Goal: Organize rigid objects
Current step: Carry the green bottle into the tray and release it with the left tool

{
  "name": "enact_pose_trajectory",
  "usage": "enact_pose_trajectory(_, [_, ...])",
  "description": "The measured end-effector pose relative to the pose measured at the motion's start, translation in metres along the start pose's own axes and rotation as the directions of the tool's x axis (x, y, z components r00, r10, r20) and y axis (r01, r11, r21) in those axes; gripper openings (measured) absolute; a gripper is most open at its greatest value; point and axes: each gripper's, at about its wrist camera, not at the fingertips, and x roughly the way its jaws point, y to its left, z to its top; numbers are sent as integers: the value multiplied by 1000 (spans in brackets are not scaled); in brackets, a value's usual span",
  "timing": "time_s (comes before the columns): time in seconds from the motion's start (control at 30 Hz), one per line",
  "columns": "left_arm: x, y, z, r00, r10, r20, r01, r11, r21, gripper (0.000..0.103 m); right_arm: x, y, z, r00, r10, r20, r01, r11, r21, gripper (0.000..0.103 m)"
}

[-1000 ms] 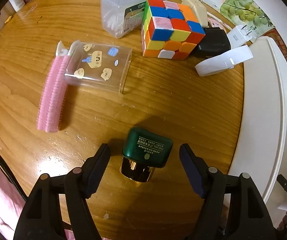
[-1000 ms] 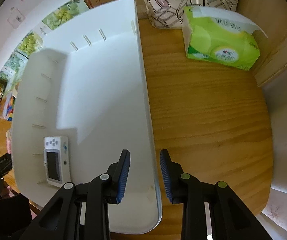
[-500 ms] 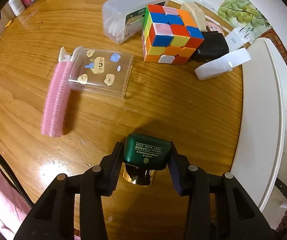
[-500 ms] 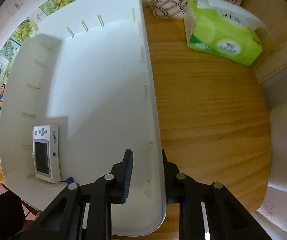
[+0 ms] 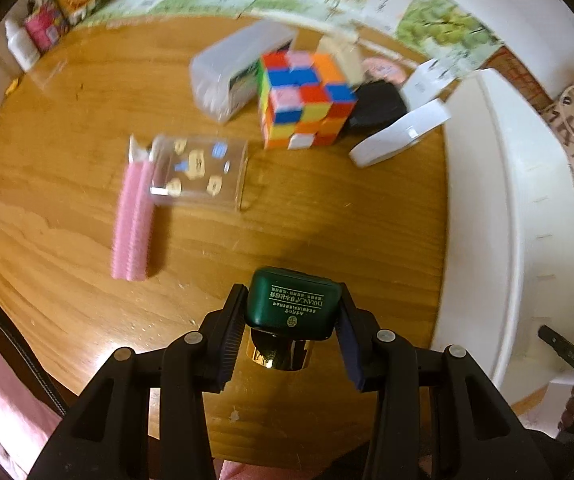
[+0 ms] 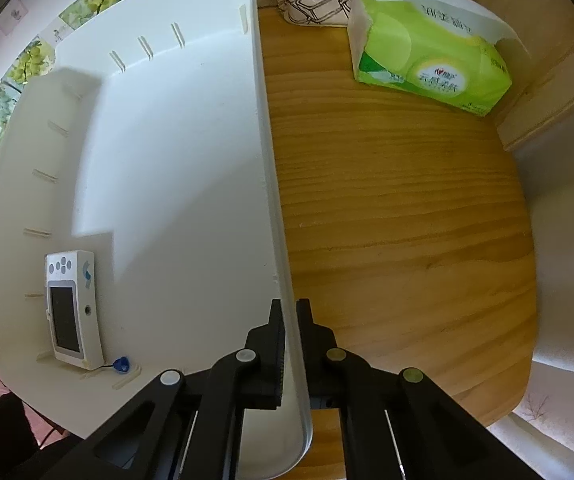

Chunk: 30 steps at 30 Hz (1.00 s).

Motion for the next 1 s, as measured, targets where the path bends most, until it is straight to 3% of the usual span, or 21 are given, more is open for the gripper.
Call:
enact_pose_trajectory(0.5, [-67,-56,8,988,-41,147,7,975,223,46,-4,4,-13,998,-21,59,23,999,-27,7])
enact_pose_trajectory(1.0, [-74,-139,7,978,-134,162,47,890,453,46,-6,-4,-9,996,-27,85,28,1000,-14,9])
